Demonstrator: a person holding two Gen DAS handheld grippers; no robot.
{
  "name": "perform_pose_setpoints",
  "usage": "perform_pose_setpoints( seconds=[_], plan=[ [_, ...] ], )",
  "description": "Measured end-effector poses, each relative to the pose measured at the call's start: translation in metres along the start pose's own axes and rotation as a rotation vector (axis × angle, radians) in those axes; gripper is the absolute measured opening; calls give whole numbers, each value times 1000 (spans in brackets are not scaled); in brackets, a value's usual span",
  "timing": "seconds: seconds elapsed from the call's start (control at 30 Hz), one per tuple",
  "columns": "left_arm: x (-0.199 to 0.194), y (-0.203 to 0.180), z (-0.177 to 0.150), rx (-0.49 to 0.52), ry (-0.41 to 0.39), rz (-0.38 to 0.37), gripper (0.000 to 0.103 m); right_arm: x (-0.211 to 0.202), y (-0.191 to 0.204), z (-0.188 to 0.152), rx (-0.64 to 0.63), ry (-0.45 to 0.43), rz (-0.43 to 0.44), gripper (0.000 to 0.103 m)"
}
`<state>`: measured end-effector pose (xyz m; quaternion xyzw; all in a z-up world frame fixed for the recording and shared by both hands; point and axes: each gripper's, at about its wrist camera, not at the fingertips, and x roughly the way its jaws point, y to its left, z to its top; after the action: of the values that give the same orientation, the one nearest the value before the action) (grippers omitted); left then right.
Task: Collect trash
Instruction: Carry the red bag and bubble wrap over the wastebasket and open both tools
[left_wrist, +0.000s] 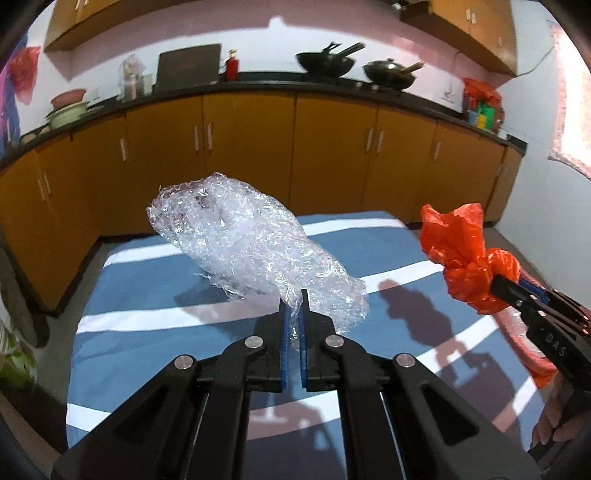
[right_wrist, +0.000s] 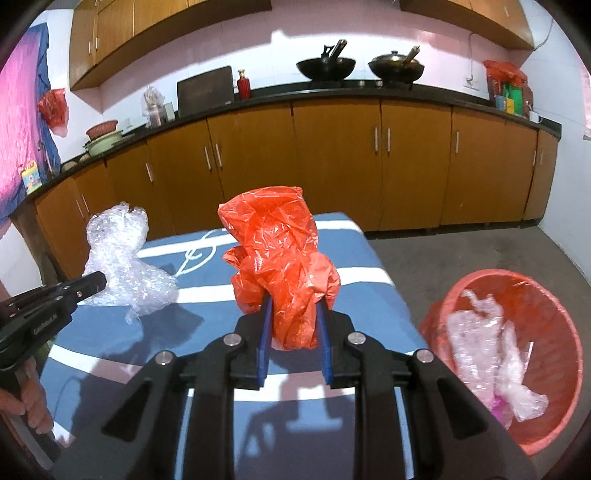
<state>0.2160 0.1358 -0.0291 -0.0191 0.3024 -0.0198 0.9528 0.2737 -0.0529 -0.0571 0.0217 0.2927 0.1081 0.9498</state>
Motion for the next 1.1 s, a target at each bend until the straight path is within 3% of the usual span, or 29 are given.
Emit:
perform_pose_setpoints(
  seconds=[0.33, 0.67, 1.1],
  plan=[
    [-29, -62, 17, 84, -71, -143, 4, -63, -39, 12, 48, -87, -63, 22],
    [-39, -150, 14, 160, -90, -322, 4, -127, -127, 3, 174, -139, -230, 22],
    [-17, -254, -4, 276, -35, -471, 4, -144, -218, -29, 322, -98, -363, 22]
  ],
)
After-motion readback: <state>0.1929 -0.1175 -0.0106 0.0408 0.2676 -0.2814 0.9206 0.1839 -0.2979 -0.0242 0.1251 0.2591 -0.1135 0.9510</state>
